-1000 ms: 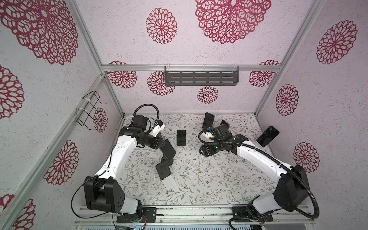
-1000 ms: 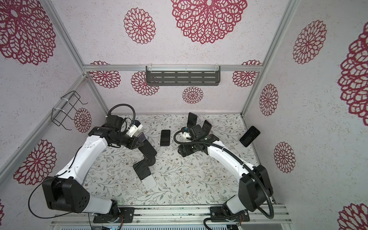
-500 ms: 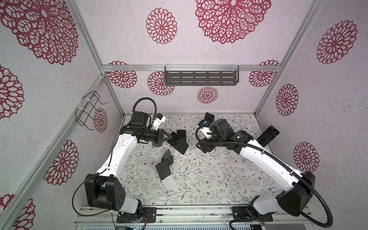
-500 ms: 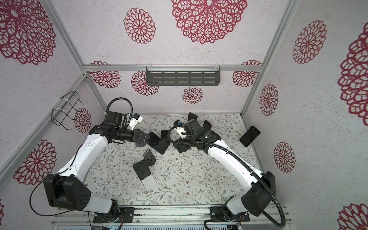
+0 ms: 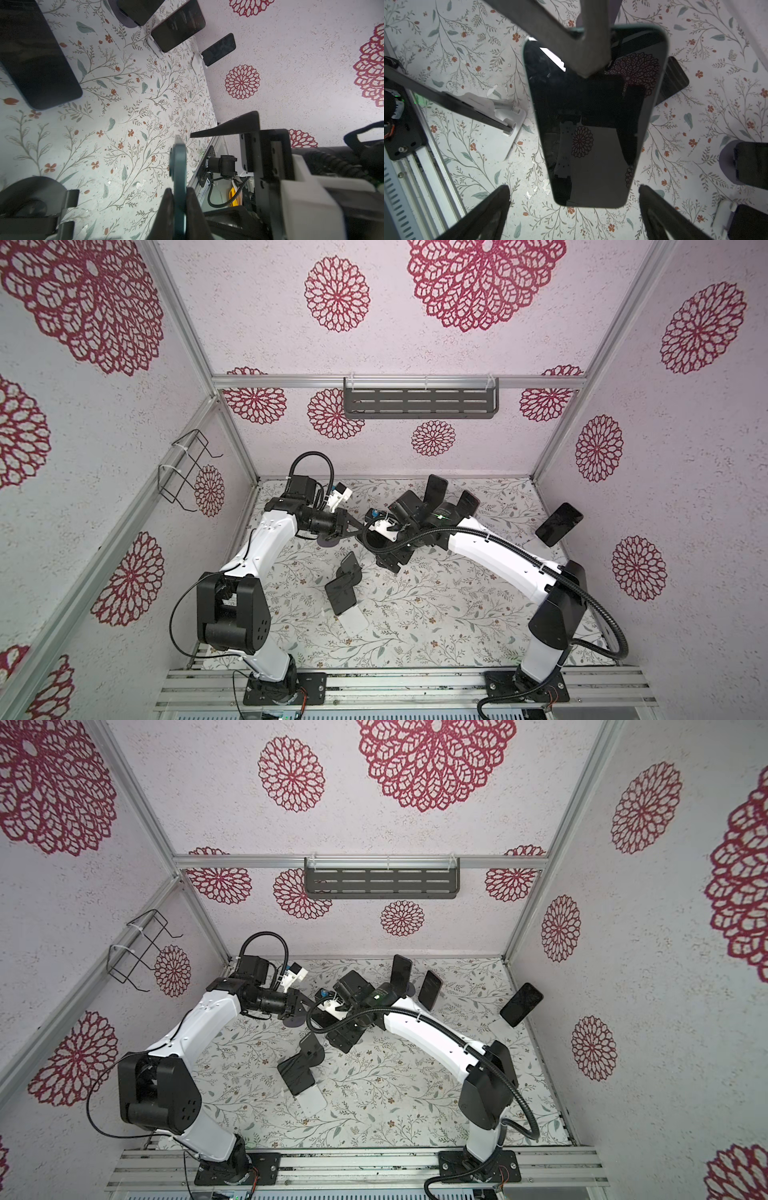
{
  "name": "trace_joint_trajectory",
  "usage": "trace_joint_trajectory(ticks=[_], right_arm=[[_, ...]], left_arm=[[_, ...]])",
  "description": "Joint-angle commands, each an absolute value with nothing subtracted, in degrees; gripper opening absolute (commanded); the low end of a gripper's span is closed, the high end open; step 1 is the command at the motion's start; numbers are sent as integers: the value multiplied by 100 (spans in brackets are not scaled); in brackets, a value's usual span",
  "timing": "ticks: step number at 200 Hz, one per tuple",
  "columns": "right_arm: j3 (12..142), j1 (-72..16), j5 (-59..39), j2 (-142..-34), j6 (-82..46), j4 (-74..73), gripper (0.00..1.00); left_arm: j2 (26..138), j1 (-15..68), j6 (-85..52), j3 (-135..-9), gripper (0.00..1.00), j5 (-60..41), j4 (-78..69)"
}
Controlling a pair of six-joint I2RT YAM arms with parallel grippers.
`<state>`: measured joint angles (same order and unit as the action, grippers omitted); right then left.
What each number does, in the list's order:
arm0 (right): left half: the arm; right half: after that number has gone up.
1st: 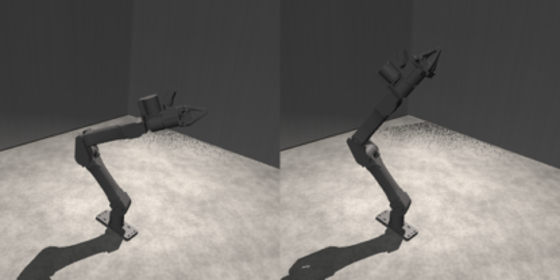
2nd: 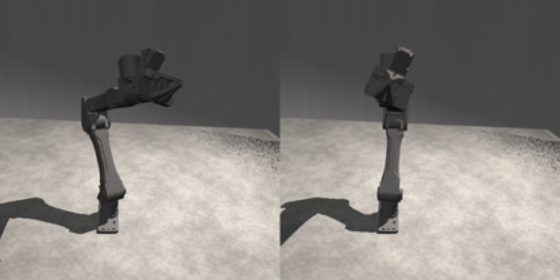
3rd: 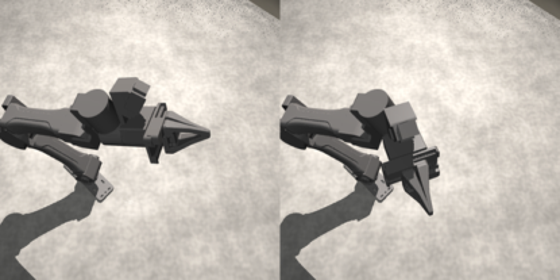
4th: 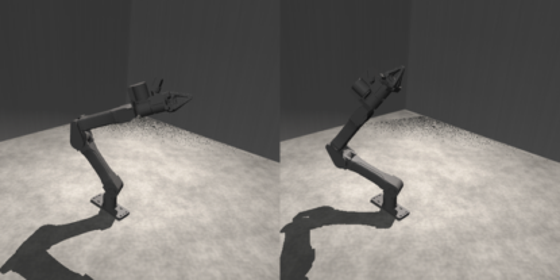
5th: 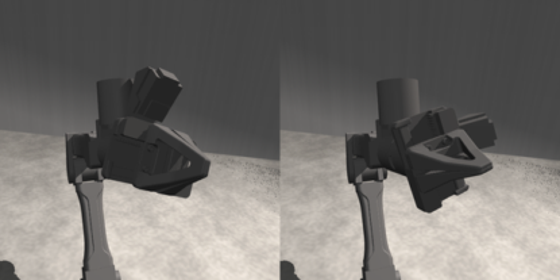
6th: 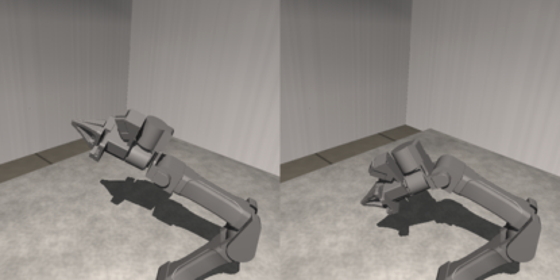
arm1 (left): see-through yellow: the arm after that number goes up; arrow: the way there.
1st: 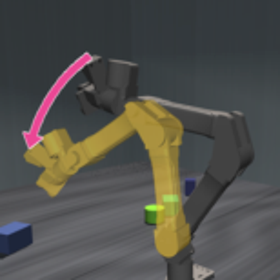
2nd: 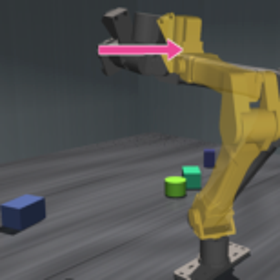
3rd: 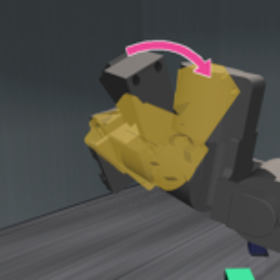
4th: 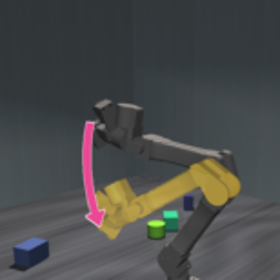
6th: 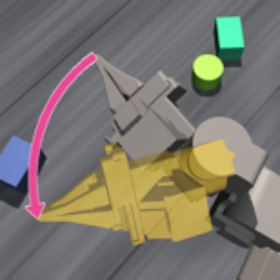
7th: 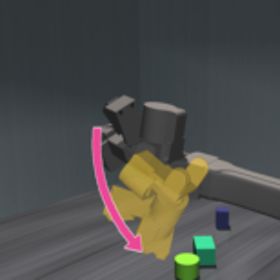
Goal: Remove the phone from the phone stand
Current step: 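Lift the teal-edged phone with the left gripper while the right gripper reaches in, then close the right gripper on the teal-edged phone held by the left gripper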
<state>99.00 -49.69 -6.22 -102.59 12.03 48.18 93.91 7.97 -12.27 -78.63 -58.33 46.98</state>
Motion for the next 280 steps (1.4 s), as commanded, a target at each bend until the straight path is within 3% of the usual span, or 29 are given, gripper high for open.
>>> trace_joint_trajectory(ticks=[1,34,131,241,280], right_arm=[[10108,-5000,-500,-10277,1593,4886,99],[10049,-4996,-172,-10386,1745,4666,99],[9943,-4866,-394,-10428,1750,4151,99],[9872,-4678,-906,-10594,1523,4052,89],[9784,-4632,-941,-10524,1335,3849,81]], left_arm=[[9404,826,-1266,-7999,0,-6205,4529],[9422,826,-1224,-8007,0,-6235,4552],[9433,826,-1160,-8009,0,-6311,4565],[9426,826,-1153,-8016,0,-6272,4555],[9448,829,-1143,-8016,0,-6197,4572]])
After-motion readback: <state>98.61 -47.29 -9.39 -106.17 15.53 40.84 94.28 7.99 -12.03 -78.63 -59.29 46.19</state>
